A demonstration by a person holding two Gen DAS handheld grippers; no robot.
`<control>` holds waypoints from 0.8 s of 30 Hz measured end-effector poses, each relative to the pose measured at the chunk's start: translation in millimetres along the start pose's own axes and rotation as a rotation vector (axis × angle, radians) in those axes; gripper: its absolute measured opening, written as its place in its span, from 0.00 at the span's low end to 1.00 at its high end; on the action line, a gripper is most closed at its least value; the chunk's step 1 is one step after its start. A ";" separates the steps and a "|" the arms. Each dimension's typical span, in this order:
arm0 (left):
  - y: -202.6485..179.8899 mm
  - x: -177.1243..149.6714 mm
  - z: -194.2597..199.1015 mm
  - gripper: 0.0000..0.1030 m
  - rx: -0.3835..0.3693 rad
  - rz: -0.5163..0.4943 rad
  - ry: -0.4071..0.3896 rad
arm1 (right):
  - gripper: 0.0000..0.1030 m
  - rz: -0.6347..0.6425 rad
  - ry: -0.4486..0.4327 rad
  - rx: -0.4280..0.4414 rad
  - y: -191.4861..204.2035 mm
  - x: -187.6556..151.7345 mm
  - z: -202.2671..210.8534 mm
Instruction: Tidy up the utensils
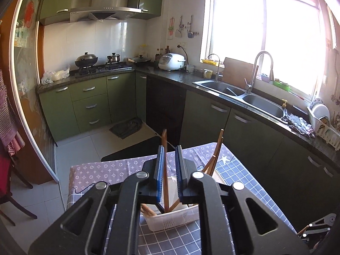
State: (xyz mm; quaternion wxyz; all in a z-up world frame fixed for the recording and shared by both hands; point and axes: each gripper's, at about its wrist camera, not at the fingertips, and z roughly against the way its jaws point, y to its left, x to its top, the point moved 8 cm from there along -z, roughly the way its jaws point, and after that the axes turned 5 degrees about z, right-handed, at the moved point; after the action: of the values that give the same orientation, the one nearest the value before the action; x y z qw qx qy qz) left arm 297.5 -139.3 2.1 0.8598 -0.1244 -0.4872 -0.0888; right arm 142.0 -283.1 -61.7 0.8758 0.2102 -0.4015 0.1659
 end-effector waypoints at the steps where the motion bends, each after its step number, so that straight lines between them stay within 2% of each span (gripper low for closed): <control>1: 1.9 -0.2 6.2 0.16 -0.005 0.008 -0.008 | 0.06 0.001 -0.004 0.002 0.9 3.3 1.6; 3: 6.0 -1.2 24.5 0.23 -0.020 0.032 -0.034 | 0.06 0.005 -0.017 0.003 2.4 12.0 6.0; 6: 11.9 -11.5 60.2 0.26 -0.021 0.052 -0.073 | 0.06 0.021 -0.046 0.004 5.2 29.4 16.0; 9: 18.4 -33.3 94.9 0.37 -0.023 0.072 -0.092 | 0.06 0.028 -0.081 0.012 6.9 51.9 27.7; 11: 23.0 -52.1 114.6 0.39 -0.019 0.071 -0.095 | 0.06 0.041 -0.121 0.002 6.9 72.4 38.5; 13: 30.4 -70.8 132.8 0.42 0.019 0.058 -0.106 | 0.06 0.046 -0.176 -0.015 6.3 97.7 50.3; 17: 46.2 -101.3 162.2 0.61 0.125 0.041 -0.164 | 0.06 0.048 -0.268 -0.030 3.6 146.9 66.9; 19: 53.8 -115.4 171.2 0.71 0.128 0.072 -0.171 | 0.06 0.048 -0.309 -0.055 1.1 169.1 70.4; 21: 61.7 -125.8 178.5 0.85 0.156 0.097 -0.188 | 0.06 0.042 -0.336 -0.079 -3.9 188.2 67.7; 24: 64.0 -138.8 183.6 0.90 0.180 0.095 -0.195 | 0.06 0.040 -0.348 -0.113 -11.9 209.6 54.3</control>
State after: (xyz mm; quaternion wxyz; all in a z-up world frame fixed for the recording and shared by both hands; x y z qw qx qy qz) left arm 94.5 -18.8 -34.7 0.8194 -0.0778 -0.5679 0.0084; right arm 243.5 -295.0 129.5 0.7999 0.1784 -0.5599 0.1215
